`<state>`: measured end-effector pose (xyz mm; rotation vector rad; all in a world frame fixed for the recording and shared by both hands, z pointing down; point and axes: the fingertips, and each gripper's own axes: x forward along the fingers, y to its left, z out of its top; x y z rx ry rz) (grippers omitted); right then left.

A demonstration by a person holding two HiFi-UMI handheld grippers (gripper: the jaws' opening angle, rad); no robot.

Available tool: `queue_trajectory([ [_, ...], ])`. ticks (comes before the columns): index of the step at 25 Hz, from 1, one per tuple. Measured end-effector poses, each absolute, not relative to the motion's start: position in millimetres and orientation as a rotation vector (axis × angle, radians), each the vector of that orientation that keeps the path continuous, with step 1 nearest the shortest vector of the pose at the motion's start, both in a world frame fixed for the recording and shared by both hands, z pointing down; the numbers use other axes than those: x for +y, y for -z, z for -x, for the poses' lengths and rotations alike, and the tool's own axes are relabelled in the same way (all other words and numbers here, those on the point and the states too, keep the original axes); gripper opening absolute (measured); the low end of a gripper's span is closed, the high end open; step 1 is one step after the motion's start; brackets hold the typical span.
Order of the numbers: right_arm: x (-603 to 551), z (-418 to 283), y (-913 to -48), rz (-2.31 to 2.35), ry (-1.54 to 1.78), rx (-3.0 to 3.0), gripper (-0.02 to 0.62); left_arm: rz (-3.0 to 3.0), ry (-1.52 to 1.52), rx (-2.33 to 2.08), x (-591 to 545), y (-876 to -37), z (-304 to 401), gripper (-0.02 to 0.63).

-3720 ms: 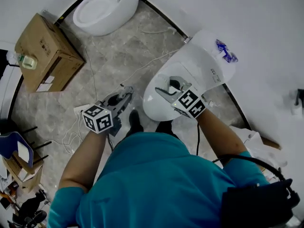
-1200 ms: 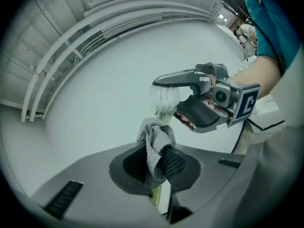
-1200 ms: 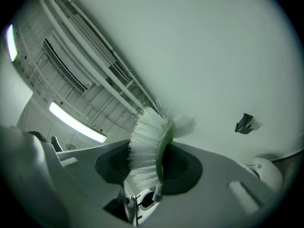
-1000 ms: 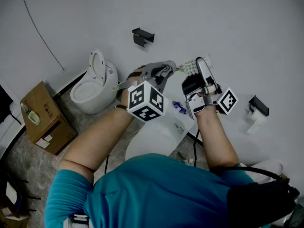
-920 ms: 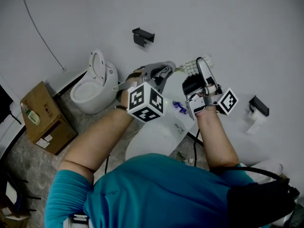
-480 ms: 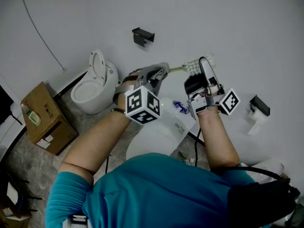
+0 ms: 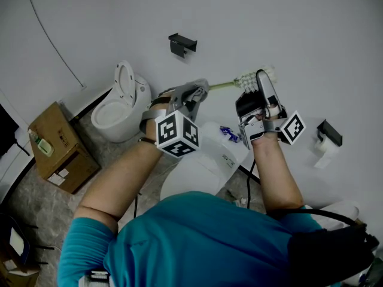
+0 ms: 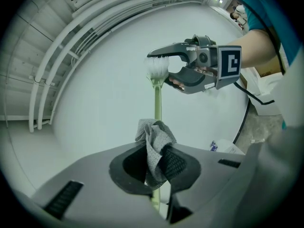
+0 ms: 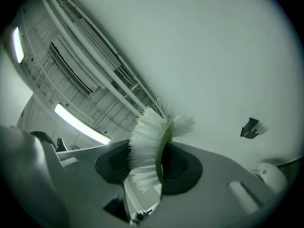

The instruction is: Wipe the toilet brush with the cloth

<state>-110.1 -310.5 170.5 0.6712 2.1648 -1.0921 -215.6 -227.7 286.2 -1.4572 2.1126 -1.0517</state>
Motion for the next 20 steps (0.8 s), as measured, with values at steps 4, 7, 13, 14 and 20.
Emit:
queue_trajectory([
  [4, -309, 108, -169, -0.678, 1.092, 2.152, 0.149, 1.436, 1.061, 2.126, -221, -289, 220, 0.04],
  [7, -310, 107, -168, -0.681, 1.09, 2.144, 0.149, 1.416, 1.071, 2.133, -218, -291, 225, 0.04],
  [13, -306, 105, -163, -0.679, 1.084, 2.136, 0.149, 1.397, 1.089, 2.146, -207, -295, 233, 0.04],
  [14, -305, 104, -163, -0.68, 1.082, 2.136, 0.149, 1.395, 1.092, 2.15, -205, -296, 235, 0.04],
  [20, -304, 101, -160, -0.678, 1.074, 2.131, 0.149, 1.375, 1.108, 2.164, -198, -302, 243, 0.039],
])
